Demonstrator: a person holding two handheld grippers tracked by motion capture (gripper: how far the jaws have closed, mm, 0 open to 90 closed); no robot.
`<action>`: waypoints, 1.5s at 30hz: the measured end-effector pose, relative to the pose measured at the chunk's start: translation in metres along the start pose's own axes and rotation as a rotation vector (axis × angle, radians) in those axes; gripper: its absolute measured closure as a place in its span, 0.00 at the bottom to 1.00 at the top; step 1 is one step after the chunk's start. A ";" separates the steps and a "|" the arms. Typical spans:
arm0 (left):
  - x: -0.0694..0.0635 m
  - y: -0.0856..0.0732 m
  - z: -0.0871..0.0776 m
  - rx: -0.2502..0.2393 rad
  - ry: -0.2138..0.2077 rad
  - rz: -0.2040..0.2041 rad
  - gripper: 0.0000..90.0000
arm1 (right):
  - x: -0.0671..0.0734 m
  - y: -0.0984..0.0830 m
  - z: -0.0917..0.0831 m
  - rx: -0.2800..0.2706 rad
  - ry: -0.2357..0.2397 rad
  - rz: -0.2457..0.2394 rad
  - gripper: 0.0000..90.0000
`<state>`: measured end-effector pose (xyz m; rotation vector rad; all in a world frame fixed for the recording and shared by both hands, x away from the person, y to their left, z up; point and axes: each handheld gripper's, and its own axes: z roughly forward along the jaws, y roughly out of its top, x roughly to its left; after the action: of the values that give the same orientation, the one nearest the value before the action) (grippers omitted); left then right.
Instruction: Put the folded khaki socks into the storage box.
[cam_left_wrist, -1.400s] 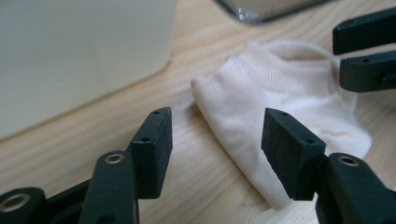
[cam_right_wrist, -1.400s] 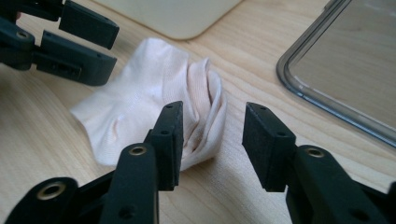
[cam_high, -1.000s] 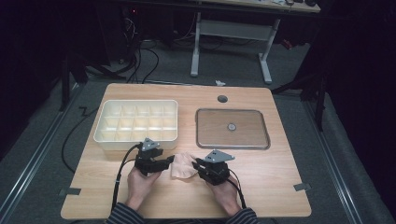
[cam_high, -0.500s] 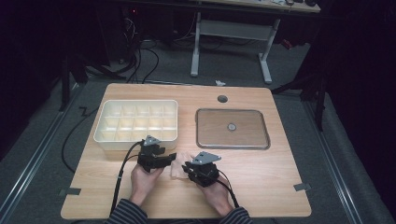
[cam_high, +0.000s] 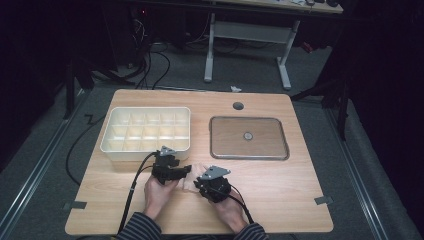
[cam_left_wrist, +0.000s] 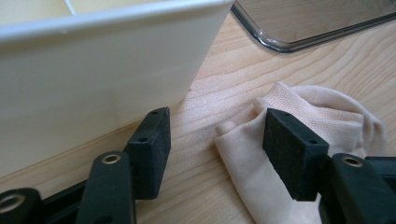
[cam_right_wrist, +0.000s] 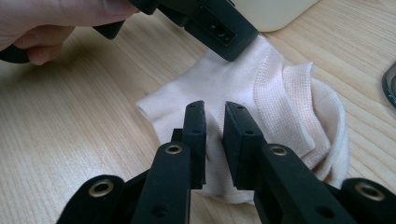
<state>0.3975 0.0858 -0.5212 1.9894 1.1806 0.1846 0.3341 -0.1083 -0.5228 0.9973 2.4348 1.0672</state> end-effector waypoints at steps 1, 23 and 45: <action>0.000 -0.001 0.002 0.010 0.004 0.003 0.49 | 0.001 0.000 0.001 0.003 -0.006 -0.010 0.89; -0.006 -0.005 0.006 0.026 -0.041 0.090 0.89 | 0.002 -0.003 0.001 0.000 -0.021 -0.035 0.90; -0.001 -0.006 -0.010 0.027 -0.093 0.090 0.93 | -0.001 0.000 -0.008 -0.034 0.015 0.022 0.89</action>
<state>0.3883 0.0923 -0.5180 2.0535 1.0404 0.1208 0.3305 -0.1131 -0.5177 1.0115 2.4142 1.1235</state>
